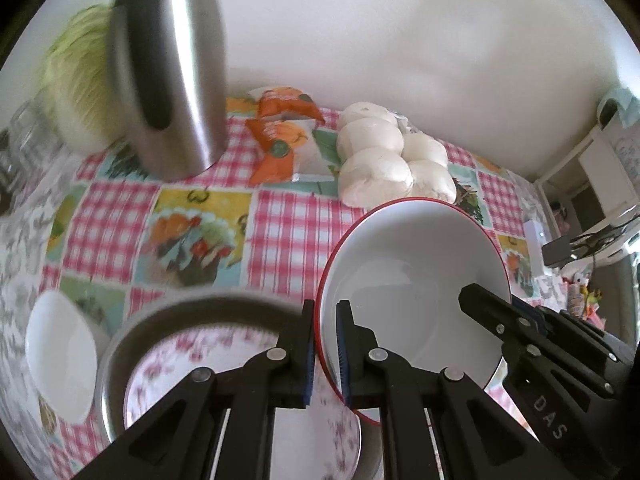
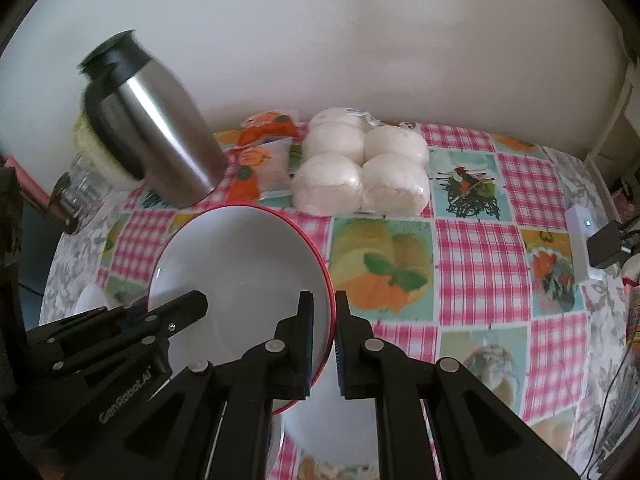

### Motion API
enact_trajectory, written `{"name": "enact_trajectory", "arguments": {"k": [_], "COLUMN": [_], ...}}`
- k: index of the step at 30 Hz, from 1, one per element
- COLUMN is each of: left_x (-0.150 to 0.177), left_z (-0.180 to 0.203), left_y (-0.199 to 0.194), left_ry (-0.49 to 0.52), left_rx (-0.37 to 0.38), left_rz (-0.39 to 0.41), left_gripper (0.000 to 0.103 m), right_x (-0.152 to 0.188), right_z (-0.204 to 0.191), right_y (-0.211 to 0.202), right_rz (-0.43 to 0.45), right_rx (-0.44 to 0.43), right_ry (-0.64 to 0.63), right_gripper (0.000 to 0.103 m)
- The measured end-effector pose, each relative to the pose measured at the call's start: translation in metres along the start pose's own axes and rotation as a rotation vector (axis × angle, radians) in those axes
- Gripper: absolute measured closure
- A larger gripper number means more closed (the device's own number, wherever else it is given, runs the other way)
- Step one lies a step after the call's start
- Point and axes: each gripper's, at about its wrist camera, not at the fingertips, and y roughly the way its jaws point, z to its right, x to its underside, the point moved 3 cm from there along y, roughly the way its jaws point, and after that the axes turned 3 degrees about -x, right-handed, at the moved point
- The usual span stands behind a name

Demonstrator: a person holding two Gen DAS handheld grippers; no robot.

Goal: Organize plates and bowls
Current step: 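Lift the red-rimmed bowl with both tools and carry it over the basin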

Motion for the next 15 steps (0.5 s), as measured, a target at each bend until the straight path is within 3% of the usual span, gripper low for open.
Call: {"name": "enact_trajectory", "arguments": {"k": [15], "left_x": [0.082], "left_z": [-0.047], "left_y": [-0.044], "left_ry": [-0.092], "left_rx": [-0.017], "left_rz": [-0.008], "left_gripper": [0.092], "right_x": [0.08], "right_z": [-0.047], "right_y": [-0.023], "right_rz": [-0.018], "right_rx": [-0.084], "right_ry": [0.015], "right_gripper": [0.093]}}
